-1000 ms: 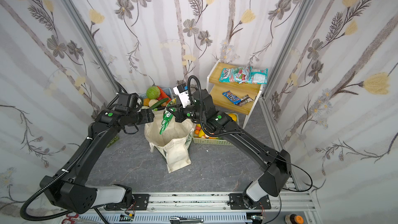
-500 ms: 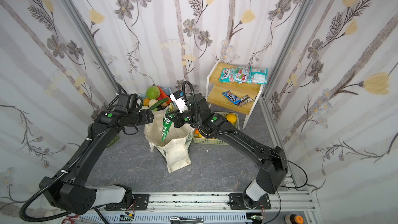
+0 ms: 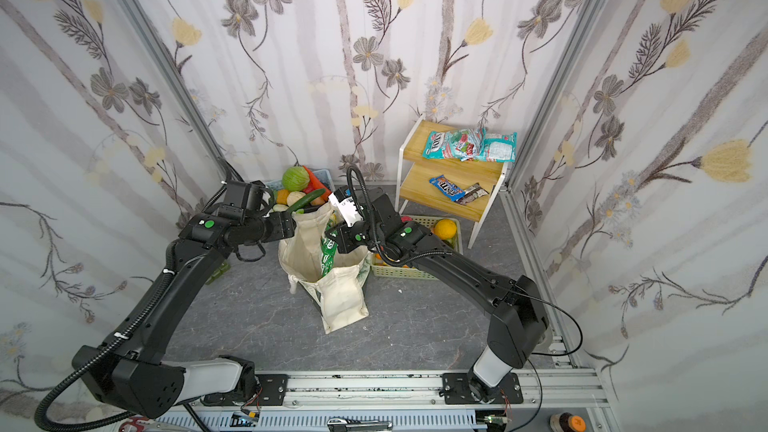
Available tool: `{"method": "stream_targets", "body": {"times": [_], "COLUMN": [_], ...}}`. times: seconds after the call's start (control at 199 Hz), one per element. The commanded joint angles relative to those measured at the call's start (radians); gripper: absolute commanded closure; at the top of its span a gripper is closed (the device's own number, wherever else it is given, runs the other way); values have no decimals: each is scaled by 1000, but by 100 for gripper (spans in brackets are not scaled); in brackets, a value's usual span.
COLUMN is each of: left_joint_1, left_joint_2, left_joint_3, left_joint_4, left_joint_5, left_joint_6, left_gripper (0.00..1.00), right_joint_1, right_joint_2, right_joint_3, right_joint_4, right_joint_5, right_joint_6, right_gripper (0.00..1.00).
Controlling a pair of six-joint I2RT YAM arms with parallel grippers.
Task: Place the food into the grocery bag and tie it
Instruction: 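Lower the green packet down into the bag with the right gripper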
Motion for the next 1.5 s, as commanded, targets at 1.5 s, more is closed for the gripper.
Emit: {"method": "stream_targets", "body": {"times": [1.5], "left_joint_1": [-2], "left_joint_2": [48], "left_joint_3": [-32], "left_joint_4": [17], "left_joint_5": [91], "left_joint_6": [-20], "left_gripper": [51], "right_joint_1": [59], "right_joint_2": [263], "right_joint_3": [135], "right_joint_4": [-213], "right_joint_5": [71], "right_joint_6": [-186], "right_gripper": [100]}}
